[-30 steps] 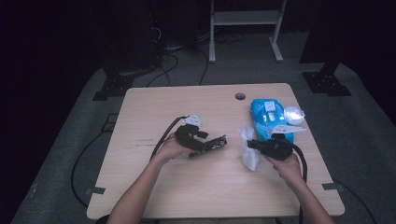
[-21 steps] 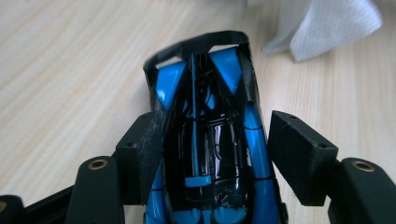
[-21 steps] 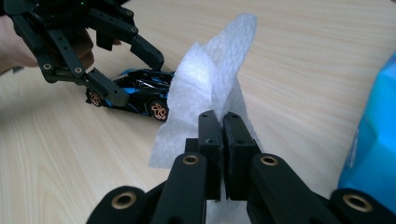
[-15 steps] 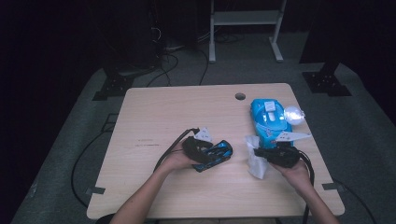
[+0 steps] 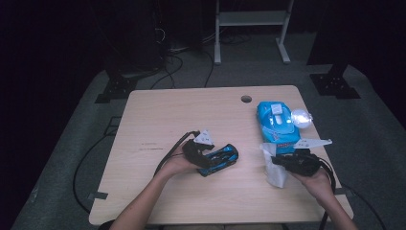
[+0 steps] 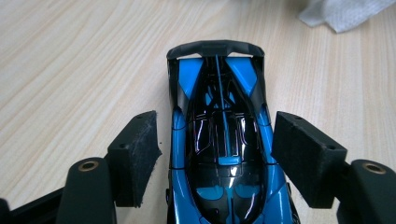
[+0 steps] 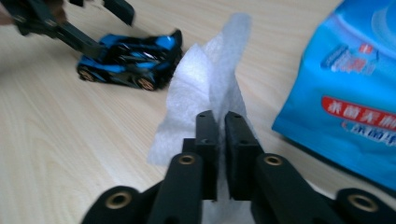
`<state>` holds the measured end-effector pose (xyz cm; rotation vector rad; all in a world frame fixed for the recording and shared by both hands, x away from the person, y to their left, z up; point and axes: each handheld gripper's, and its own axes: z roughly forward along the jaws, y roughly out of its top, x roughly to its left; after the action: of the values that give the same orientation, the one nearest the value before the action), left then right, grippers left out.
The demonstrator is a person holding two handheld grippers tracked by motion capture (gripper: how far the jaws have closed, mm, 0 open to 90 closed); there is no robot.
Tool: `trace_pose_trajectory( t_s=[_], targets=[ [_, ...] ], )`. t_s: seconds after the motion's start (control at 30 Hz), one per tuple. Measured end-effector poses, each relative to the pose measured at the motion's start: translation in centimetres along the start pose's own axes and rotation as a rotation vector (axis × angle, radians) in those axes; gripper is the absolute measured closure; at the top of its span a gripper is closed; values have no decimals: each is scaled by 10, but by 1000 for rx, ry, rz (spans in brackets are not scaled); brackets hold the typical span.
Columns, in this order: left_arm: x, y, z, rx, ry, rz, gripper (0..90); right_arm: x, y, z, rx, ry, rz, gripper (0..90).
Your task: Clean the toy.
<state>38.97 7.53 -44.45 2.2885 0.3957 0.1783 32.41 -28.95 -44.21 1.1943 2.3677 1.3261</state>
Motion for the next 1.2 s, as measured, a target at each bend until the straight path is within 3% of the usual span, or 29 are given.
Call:
trace_pose_trajectory(
  t_s=[0.13,0.17,0.23,0.37,0.63,1.2],
  targets=[
    [-1,0,-3,-4,-3,0,285,-9,-6,8,13,2,25,647],
    [-1,0,-3,-4,-3,0,281,-9,-6,8,13,2,25,647],
    [-2,0,-5,-8,-1,4,279,-14,-9,7,4,9,40,557],
    [0,0,-7,-11,2,2,276,-17,-8,-1,-37,23,45,501],
    [1,-4,-13,-10,14,-2,261,-16,-6,-19,-102,28,50,479],
    [6,-18,-35,-17,59,-22,233,-21,-13,-25,-109,15,65,457]
  ],
)
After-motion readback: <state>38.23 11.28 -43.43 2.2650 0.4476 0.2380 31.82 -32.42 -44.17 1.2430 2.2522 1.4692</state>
